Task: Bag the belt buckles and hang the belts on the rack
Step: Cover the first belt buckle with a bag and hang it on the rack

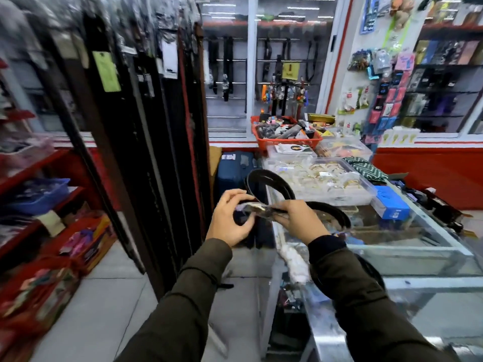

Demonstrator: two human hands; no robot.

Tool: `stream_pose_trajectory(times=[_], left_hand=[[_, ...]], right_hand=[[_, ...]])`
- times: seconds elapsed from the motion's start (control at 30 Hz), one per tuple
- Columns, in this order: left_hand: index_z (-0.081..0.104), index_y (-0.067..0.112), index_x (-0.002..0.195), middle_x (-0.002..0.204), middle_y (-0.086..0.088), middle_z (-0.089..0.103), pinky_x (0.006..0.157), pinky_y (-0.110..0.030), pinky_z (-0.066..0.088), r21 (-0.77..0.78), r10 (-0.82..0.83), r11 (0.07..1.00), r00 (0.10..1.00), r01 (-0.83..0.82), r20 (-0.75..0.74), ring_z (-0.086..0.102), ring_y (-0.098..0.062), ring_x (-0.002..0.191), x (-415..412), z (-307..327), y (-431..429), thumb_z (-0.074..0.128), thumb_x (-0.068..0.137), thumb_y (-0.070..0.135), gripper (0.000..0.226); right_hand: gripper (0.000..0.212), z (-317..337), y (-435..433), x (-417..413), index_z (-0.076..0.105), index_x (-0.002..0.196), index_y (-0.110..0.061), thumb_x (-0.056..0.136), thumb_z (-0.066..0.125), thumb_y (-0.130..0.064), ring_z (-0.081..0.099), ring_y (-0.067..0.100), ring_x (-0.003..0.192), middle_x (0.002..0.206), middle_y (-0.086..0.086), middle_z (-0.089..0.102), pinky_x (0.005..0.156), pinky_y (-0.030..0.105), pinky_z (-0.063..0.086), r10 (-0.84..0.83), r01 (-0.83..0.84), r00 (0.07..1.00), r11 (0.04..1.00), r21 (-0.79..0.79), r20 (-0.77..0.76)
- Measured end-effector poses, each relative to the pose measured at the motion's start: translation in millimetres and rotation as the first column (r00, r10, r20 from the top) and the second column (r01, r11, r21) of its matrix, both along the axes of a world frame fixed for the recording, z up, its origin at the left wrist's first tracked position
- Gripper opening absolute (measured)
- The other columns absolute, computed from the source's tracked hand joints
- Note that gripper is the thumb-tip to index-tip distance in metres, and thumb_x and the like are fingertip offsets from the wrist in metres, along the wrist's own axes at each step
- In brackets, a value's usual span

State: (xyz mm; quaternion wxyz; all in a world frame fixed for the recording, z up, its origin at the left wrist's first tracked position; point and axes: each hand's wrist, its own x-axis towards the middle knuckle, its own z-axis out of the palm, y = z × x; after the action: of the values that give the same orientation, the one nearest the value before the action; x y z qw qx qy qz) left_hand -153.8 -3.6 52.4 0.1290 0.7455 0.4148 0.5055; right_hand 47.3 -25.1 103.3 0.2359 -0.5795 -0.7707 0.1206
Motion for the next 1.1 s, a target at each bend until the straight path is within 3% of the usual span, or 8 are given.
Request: stream_pose_trajectory(times=[0.1, 0.17, 0.23, 0.43, 0.53, 0.67, 0.9, 1.1], left_hand=[[0.063, 0.015, 0.118, 0.096, -0.001, 0.070, 0.081, -0.029, 0.058, -0.303, 0.098, 0.953, 0.924, 0.020, 0.369, 0.070, -0.016, 0.089, -25, 3, -8, 0.073, 0.089, 0.010, 0.031], [0.067, 0.013, 0.106, 0.086, -0.009, 0.072, 0.074, -0.033, 0.061, -0.392, 0.158, 0.917, 0.837, 0.072, 0.523, 0.073, -0.026, 0.084, -40, 4, -12, 0.072, 0.090, 0.005, 0.018], [0.069, 0.016, 0.098, 0.088, -0.011, 0.072, 0.069, -0.027, 0.061, -0.433, 0.153, 0.886, 0.777, 0.165, 0.610, 0.072, -0.025, 0.085, -51, 7, -18, 0.072, 0.089, 0.002, 0.017], [0.074, 0.017, 0.099, 0.096, -0.004, 0.076, 0.070, -0.025, 0.061, -0.384, 0.153, 0.915, 0.778, 0.120, 0.609, 0.073, -0.017, 0.091, -83, 16, -26, 0.071, 0.092, 0.009, 0.012], [0.073, 0.009, 0.104, 0.093, -0.003, 0.076, 0.076, -0.030, 0.063, -0.331, 0.125, 0.936, 0.768, 0.118, 0.628, 0.073, -0.015, 0.091, -95, 29, -29, 0.068, 0.094, 0.008, 0.011], [0.071, 0.007, 0.106, 0.091, -0.005, 0.075, 0.075, -0.033, 0.064, -0.277, 0.160, 0.960, 0.718, 0.047, 0.677, 0.075, -0.013, 0.085, -118, 53, -27, 0.065, 0.096, 0.008, 0.012], [0.076, 0.011, 0.102, 0.094, -0.008, 0.080, 0.078, -0.030, 0.063, -0.262, 0.176, 0.963, 0.578, 0.068, 0.797, 0.076, -0.021, 0.093, -175, 104, -22, 0.071, 0.091, 0.017, 0.012], [0.073, 0.008, 0.112, 0.109, -0.018, 0.077, 0.084, -0.029, 0.061, -0.152, 0.070, 0.984, 0.593, 0.090, 0.802, 0.074, -0.026, 0.102, -222, 165, -17, 0.070, 0.092, 0.009, 0.021]], right_hand=[[0.026, 0, 7, -37, 0.076, 0.113, -0.012, 0.088, 0.071, -0.008, 0.073, 0.024, 0.102, 0.107, 0.010, 0.079, 0.094, 0.046, 0.056, 0.073, -0.080, 0.980, 0.996, -0.032, -0.187], [0.027, -3, 11, -58, 0.077, 0.114, -0.016, 0.087, 0.073, -0.011, 0.075, 0.020, 0.098, 0.102, 0.005, 0.080, 0.093, 0.047, 0.057, 0.112, -0.133, 0.955, 0.989, -0.061, -0.275], [0.025, -5, 12, -77, 0.076, 0.113, -0.020, 0.089, 0.073, -0.015, 0.075, 0.019, 0.094, 0.098, 0.003, 0.080, 0.091, 0.046, 0.058, 0.150, -0.187, 0.930, 0.979, -0.083, -0.335], [0.024, -4, 10, -116, 0.079, 0.105, -0.016, 0.082, 0.082, -0.019, 0.071, 0.002, 0.081, 0.089, -0.002, 0.078, 0.081, 0.020, 0.057, 0.154, -0.169, 0.876, 0.986, 0.009, -0.457], [0.021, 3, 14, -131, 0.081, 0.091, -0.015, 0.073, 0.089, -0.022, 0.076, 0.011, 0.078, 0.082, 0.005, 0.080, 0.076, 0.025, 0.062, 0.113, -0.153, 0.798, 0.988, -0.018, -0.592], [0.019, 23, 19, -161, 0.078, 0.091, -0.023, 0.079, 0.084, -0.009, 0.077, 0.027, 0.092, 0.091, 0.014, 0.080, 0.086, 0.039, 0.063, 0.169, -0.347, 0.638, 0.934, -0.084, -0.751], [0.027, 63, 30, -230, 0.076, 0.108, -0.001, 0.082, 0.081, -0.009, 0.078, 0.024, 0.093, 0.097, 0.016, 0.080, 0.083, 0.034, 0.064, 0.229, -0.388, 0.428, 0.920, 0.051, -0.874], [0.026, 114, 41, -283, 0.076, 0.106, 0.001, 0.081, 0.081, -0.006, 0.078, 0.026, 0.093, 0.096, 0.015, 0.081, 0.081, 0.030, 0.064, 0.278, -0.404, 0.224, 0.899, 0.170, -0.934]])
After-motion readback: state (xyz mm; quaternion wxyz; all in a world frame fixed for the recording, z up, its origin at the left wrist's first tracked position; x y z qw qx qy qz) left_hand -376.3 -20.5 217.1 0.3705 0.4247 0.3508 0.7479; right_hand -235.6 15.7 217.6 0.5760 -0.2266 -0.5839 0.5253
